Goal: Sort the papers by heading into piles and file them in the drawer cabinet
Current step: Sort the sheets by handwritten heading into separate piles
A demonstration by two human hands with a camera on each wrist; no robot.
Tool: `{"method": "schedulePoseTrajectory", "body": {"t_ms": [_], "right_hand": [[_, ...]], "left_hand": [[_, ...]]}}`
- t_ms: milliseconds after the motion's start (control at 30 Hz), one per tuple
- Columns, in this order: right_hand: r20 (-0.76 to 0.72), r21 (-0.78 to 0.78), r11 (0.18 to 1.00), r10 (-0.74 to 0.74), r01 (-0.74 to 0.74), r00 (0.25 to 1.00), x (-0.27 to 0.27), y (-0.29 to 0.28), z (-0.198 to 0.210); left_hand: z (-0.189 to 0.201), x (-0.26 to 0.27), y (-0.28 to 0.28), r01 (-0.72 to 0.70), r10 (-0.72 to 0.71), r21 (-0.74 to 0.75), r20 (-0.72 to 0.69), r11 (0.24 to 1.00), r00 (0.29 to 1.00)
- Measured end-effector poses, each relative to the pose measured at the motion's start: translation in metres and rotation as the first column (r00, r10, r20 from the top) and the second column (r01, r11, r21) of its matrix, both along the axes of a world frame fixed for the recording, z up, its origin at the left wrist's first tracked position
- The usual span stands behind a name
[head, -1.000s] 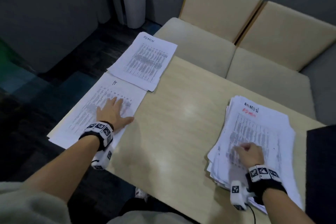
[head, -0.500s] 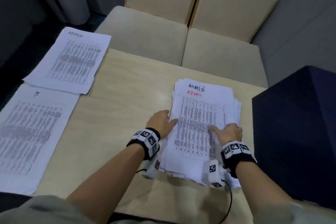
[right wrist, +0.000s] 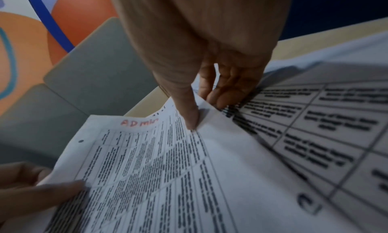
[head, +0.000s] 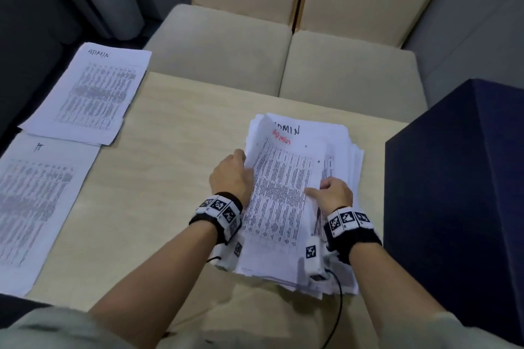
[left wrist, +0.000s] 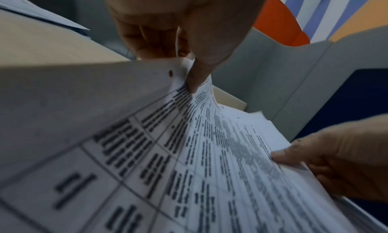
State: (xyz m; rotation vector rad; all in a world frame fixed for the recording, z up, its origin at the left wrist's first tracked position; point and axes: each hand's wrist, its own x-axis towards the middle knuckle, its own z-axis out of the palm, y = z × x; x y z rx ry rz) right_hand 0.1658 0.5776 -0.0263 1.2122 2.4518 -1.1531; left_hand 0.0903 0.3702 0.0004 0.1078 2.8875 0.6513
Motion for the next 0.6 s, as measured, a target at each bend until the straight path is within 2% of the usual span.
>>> {"method": "schedulePoseTrajectory", "body": {"t_ms": [67,133,200,267,300,367,433,500,567,600], "right_hand": [[-0.124,-0.023,0.999,0.025,-0.028,0.992,0.003,0.003,0.001],[-0.273,-0.115,0.990,0.053,-0.087,0.961,0.009,0.007,0.004],[-0.365,-0.248,0.952,0.082,-0.181,0.927,0.012,0.013,0.012],[-0.388,-0.339,0.918,0.062,-0.205,0.919,0.008,0.026,0.021],[-0.384,-0.376,0.905,0.044,-0.200,0.922,0.003,0.034,0.023],[-0.355,-0.435,0.872,0.065,-0.226,0.933,-0.008,0.047,0.025],[-0.302,-0.471,0.840,0.134,-0.270,0.944,-0.017,0.048,0.025],[-0.265,-0.492,0.817,0.187,-0.299,0.946,-0.021,0.038,0.024],[-0.256,-0.494,0.802,0.235,-0.336,0.938,-0.020,0.023,0.025],[-0.268,-0.478,0.800,0.260,-0.362,0.928,-0.019,0.016,0.026]], "left_hand": [[0.000,-0.001,-0.002,0.010,-0.010,-0.005,-0.022,1.000,1.000],[-0.003,-0.005,-0.007,0.053,-0.051,0.023,-0.075,0.998,0.996],[-0.008,-0.010,-0.015,0.086,-0.074,0.140,-0.089,0.986,0.993],[-0.011,-0.017,-0.027,0.003,0.014,0.341,-0.049,0.940,0.999],[-0.012,-0.021,-0.035,-0.093,0.102,0.448,0.003,0.889,0.995],[-0.013,-0.025,-0.054,-0.292,0.243,0.630,0.166,0.719,0.956],[-0.018,-0.027,-0.079,-0.455,0.329,0.690,0.318,0.562,0.889],[-0.020,-0.028,-0.105,-0.523,0.335,0.699,0.404,0.487,0.851],[-0.015,-0.024,-0.119,-0.497,0.233,0.752,0.439,0.434,0.868],[-0.010,-0.021,-0.121,-0.462,0.176,0.768,0.431,0.443,0.885]]}}
